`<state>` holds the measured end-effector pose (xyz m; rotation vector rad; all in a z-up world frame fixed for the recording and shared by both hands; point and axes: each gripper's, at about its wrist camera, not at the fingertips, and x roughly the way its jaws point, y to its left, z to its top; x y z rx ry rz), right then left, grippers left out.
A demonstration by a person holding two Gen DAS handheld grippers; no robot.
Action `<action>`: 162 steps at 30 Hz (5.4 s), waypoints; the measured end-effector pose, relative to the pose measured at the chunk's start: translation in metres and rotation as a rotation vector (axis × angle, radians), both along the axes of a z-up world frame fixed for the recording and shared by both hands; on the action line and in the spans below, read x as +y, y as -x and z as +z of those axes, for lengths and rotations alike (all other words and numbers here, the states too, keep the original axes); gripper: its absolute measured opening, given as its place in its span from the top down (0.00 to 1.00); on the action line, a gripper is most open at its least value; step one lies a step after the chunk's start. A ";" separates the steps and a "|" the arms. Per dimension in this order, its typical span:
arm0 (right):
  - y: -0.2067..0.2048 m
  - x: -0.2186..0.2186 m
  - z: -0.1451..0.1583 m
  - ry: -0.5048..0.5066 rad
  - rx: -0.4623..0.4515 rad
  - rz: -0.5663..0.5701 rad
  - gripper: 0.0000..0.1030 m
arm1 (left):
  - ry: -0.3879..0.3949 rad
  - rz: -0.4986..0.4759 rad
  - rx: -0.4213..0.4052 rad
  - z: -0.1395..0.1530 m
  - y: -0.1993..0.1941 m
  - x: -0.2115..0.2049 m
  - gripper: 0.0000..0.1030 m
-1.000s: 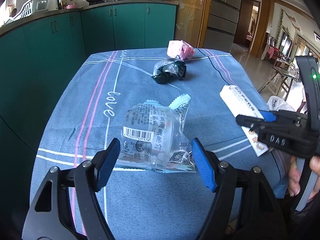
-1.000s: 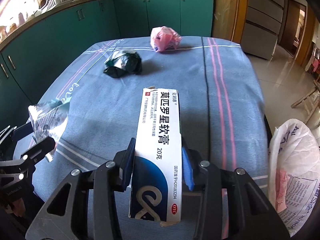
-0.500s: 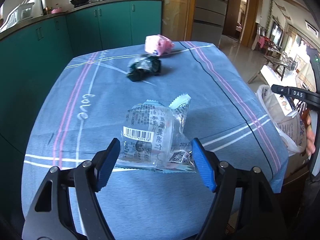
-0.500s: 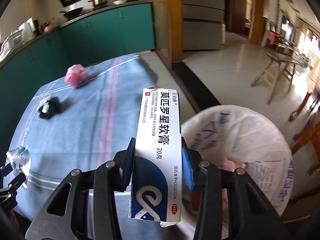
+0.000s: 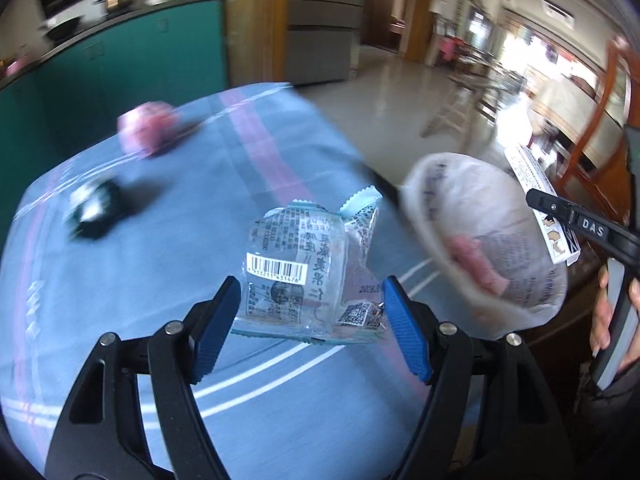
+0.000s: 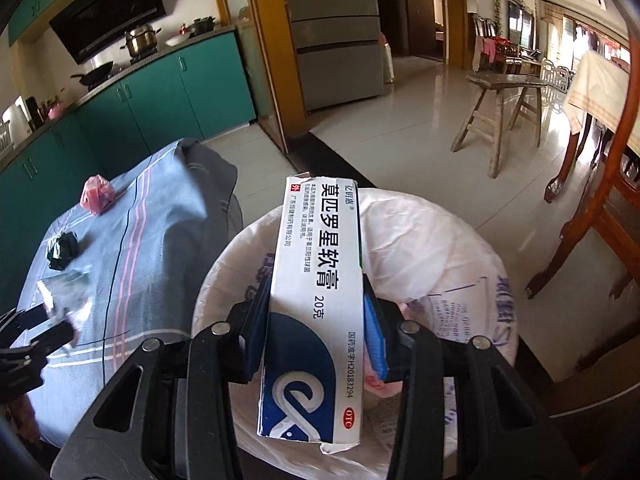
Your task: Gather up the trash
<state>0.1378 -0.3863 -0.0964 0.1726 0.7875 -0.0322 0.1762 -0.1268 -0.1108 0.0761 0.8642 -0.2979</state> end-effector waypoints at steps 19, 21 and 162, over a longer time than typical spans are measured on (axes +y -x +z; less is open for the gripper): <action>0.019 -0.049 -0.014 -0.021 0.025 -0.099 0.56 | -0.001 -0.293 0.001 -0.011 -0.023 -0.119 0.10; 0.014 -0.041 -0.014 -0.024 0.026 -0.089 0.35 | -0.055 -0.188 -0.062 -0.003 -0.026 -0.094 0.10; -0.011 0.264 -0.005 0.142 0.081 0.512 0.21 | -0.005 0.381 -0.022 -0.029 0.070 0.168 0.42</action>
